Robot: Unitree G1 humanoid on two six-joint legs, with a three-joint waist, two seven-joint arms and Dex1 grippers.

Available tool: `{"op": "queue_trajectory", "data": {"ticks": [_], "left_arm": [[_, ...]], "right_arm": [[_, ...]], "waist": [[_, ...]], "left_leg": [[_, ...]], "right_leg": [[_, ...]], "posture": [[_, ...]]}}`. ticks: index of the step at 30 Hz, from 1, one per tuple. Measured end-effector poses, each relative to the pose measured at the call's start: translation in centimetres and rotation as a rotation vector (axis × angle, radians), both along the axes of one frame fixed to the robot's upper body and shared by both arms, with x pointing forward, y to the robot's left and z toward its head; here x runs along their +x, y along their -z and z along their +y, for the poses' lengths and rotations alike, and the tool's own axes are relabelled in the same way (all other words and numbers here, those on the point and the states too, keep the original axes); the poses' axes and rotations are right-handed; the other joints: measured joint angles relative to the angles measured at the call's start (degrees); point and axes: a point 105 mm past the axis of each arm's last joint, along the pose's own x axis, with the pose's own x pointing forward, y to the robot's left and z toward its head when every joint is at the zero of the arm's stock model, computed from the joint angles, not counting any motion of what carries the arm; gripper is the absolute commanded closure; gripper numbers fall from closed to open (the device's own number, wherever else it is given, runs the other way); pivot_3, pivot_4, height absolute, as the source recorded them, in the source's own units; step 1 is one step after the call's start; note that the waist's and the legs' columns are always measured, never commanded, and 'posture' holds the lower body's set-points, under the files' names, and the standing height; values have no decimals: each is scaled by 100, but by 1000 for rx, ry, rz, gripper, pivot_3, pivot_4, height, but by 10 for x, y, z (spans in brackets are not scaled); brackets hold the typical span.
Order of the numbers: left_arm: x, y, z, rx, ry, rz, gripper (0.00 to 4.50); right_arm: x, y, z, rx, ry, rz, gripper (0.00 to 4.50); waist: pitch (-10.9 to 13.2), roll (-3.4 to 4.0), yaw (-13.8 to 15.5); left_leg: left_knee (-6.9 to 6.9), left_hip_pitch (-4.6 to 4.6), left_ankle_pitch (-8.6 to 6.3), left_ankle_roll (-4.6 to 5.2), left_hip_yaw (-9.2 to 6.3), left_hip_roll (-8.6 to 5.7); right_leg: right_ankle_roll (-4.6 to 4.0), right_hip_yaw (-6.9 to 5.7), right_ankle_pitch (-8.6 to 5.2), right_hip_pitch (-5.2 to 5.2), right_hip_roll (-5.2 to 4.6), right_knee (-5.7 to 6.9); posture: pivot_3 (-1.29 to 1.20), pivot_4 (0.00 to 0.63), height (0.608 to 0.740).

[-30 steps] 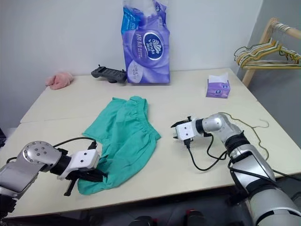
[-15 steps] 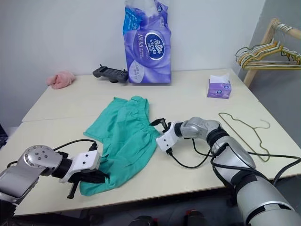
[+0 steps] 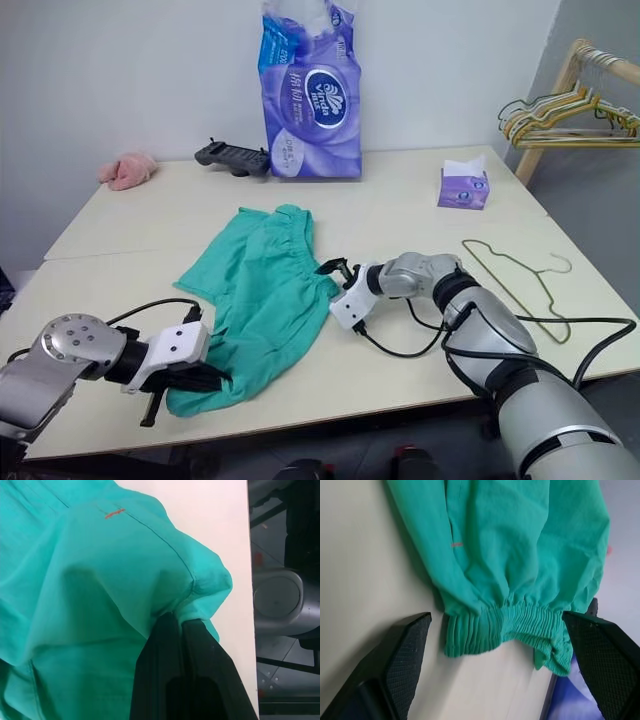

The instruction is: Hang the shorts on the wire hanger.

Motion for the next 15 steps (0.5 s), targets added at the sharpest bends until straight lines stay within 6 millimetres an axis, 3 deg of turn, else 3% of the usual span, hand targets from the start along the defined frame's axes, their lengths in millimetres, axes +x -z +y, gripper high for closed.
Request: {"op": "queue_trajectory", "data": {"ticks": [7, 10, 15], "left_arm": [[4, -3, 1, 3, -1, -16, 4500], [4, -2, 1, 3, -3, -15, 4500], [4, -2, 2, 3, 0, -16, 4500]], "right_arm": [[-8, 2, 15, -11, -68, -39, 23], [-8, 4, 16, -14, -61, -29, 619], [-6, 9, 11, -49, -37, -9, 2421]], "waist": [[-2, -4, 4], [-1, -3, 5], [6, 1, 9]], "left_leg": [[-4, 31, -13, -24, -8, 36], [-9, 34, -16, -25, -16, 54], [-9, 34, -26, -11, -21, 60]], "right_leg": [[-67, -11, -44, 3, 28, 63], [-75, -16, -48, 3, 47, 65], [-78, -19, -49, 3, 57, 66]], "posture": [[217, 54, 740], [217, 55, 740], [213, 59, 740]]}}
